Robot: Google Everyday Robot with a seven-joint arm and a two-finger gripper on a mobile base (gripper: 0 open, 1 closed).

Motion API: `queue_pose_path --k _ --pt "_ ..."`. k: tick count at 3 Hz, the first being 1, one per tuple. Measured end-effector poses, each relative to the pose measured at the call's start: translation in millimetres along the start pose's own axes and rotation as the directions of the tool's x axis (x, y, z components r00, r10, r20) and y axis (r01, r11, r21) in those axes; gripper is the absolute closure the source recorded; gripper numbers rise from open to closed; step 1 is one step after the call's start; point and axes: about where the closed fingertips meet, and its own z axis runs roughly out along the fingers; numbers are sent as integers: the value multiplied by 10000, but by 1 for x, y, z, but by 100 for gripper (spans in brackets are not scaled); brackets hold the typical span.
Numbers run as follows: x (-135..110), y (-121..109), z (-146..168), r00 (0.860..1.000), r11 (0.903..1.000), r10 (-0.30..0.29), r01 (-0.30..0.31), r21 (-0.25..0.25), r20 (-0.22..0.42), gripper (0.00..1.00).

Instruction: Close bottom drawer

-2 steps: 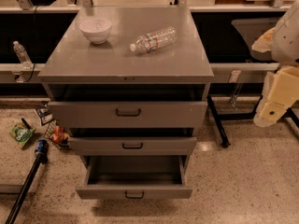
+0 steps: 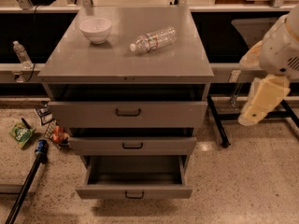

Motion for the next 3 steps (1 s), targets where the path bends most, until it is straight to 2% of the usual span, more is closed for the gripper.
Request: queue_pose_path --k 1,2,3 --pt "-8 -1 72 9931 9965 562 -495 -673 1028 41" --pt "-23 1 147 9858 9953 465 -321 -908 1614 64" --pt "-32 12 232 9693 9921 428 -125 -1251 2423 87"
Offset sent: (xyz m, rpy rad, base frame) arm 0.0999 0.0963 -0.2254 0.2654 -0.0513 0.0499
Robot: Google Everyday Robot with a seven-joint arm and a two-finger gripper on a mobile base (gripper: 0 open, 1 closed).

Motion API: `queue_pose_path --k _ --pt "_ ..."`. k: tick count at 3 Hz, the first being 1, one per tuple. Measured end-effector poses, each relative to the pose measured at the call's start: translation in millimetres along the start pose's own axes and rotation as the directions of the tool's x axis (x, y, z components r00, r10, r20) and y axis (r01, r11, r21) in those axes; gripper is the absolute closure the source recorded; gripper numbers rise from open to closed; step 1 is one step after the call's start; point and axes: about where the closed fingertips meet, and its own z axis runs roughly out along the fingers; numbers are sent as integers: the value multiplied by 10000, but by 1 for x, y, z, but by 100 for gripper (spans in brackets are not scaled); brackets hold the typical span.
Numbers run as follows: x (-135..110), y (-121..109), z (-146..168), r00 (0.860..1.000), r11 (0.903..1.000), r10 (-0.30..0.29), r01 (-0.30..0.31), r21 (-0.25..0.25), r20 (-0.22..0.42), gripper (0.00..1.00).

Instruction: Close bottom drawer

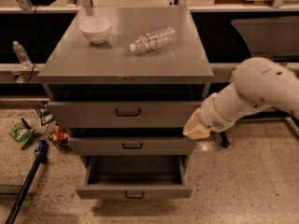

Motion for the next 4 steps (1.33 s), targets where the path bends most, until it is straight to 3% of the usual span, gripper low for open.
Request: queue_pose_path --k 1,2,3,4 --pt "17 4 86 9989 9994 -279 287 -186 385 100" --pt "17 -8 104 9977 9996 -210 197 214 651 100" --pt "20 -6 108 9972 9998 -141 129 169 734 100" --pt "54 8 157 9846 9971 700 -641 -411 1605 100"
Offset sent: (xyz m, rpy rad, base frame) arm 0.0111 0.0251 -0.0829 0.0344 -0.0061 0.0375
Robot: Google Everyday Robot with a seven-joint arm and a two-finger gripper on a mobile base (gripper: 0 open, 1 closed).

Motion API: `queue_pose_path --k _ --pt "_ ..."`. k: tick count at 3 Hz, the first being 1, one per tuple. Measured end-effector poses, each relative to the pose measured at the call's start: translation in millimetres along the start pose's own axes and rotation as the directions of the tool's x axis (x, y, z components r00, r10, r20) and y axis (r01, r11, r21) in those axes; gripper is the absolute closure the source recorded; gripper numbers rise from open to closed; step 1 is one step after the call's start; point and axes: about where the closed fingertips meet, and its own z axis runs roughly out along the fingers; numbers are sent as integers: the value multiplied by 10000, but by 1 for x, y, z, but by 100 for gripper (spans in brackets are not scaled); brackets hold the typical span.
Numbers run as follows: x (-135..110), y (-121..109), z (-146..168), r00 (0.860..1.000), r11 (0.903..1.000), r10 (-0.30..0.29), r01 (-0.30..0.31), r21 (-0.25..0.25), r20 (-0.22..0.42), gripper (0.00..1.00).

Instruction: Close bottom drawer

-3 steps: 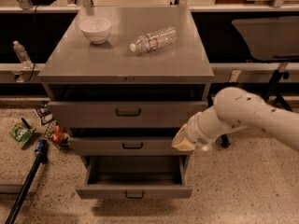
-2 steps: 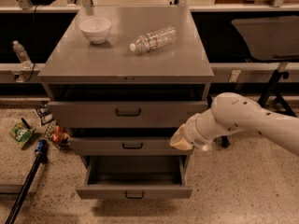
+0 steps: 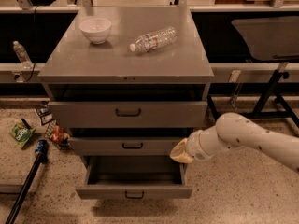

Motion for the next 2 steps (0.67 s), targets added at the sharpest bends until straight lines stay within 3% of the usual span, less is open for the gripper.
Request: queue_pose_path --k 1,2 --pt "41 6 53 9951 9990 197 -157 -411 974 100" --pt "82 12 131 9855 9970 545 -449 -628 1607 100"
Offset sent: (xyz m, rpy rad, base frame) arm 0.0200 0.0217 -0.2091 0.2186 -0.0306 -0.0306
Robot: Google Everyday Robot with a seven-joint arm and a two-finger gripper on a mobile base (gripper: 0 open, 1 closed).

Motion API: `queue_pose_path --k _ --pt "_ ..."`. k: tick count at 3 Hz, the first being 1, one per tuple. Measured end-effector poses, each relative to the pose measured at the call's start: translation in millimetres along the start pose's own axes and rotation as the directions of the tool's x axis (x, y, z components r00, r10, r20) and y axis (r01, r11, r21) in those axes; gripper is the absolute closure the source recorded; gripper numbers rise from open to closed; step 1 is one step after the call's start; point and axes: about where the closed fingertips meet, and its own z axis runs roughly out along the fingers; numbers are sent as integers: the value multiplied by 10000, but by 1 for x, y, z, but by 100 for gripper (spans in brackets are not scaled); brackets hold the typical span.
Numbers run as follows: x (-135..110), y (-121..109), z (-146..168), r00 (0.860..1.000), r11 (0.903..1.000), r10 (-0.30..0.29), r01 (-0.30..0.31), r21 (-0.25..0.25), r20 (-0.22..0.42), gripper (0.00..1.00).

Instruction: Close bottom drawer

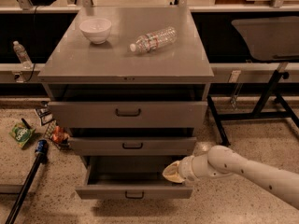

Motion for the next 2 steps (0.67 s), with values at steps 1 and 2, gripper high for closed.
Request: queue_pose_path --k 1,2 --pt "2 -1 4 10000 10000 13 -13 -31 39 100" --pt "14 -3 21 9997 9998 76 -72 -172 220 100"
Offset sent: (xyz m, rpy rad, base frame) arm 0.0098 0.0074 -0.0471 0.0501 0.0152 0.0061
